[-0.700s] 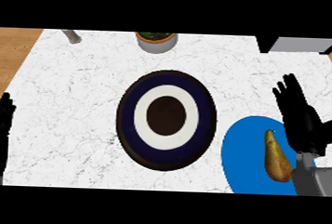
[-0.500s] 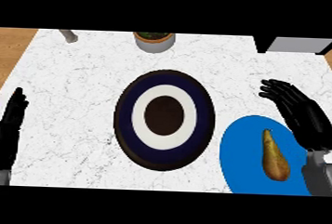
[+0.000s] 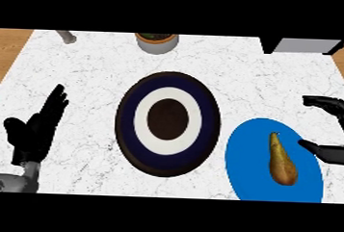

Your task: Pick the pear from the plate and place it in the plate

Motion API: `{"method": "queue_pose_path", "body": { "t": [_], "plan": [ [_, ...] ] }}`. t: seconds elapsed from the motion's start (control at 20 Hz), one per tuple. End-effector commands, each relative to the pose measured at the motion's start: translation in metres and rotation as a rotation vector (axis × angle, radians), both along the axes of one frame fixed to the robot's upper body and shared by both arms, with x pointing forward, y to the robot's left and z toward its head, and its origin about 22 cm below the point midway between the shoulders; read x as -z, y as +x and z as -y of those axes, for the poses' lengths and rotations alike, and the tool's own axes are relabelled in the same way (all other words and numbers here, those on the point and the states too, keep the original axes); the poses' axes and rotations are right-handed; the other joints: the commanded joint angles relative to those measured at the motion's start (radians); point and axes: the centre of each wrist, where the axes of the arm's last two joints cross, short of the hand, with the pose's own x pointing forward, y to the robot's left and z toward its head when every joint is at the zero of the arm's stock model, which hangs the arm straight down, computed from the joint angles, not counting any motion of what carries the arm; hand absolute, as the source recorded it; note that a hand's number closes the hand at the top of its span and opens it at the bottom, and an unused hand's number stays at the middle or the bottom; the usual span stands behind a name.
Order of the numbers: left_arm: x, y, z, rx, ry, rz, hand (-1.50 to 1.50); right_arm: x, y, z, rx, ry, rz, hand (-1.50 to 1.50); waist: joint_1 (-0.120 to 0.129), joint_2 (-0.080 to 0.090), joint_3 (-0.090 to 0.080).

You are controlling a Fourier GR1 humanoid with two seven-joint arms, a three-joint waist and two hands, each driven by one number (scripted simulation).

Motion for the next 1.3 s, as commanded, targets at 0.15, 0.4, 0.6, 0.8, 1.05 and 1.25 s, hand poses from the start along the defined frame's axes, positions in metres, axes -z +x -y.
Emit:
{"method": "queue_pose_path", "body": {
  "t": [0.15, 0.4, 0.6, 0.8, 1.05, 1.25],
  "plan": [
    [0.007, 0.014, 0.012, 0.059, -0.033, -0.037, 0.00, 0.026, -0.021, 0.052, -0.190, -0.290, 0.014, -1.50, 0.022, 0.002, 0.000],
    [-0.023, 0.029, 0.015, 0.068, -0.035, -0.029, 0.00, 0.021, -0.014, 0.065, -0.208, -0.425, 0.005, -1.50, 0.021, -0.007, -0.001],
    [0.000, 0.030, 0.007, 0.044, -0.046, -0.053, 0.00, 0.015, -0.010, 0.055, -0.213, -0.495, 0.006, -1.50, 0.013, -0.008, -0.003],
    [-0.005, 0.023, 0.018, 0.059, -0.039, -0.041, 0.00, 0.002, -0.006, 0.037, -0.254, -0.593, -0.057, -1.50, 0.014, -0.010, -0.003],
    [-0.008, 0.017, 0.010, 0.053, -0.044, -0.056, 0.00, 0.006, -0.007, 0.017, -0.286, -0.737, -0.115, -1.50, 0.017, -0.010, -0.003],
    [-0.016, 0.029, 0.013, 0.029, -0.026, -0.047, 0.00, 0.016, -0.007, -0.008, -0.243, -0.860, -0.081, -1.50, 0.012, -0.010, -0.003]
  ]
}}
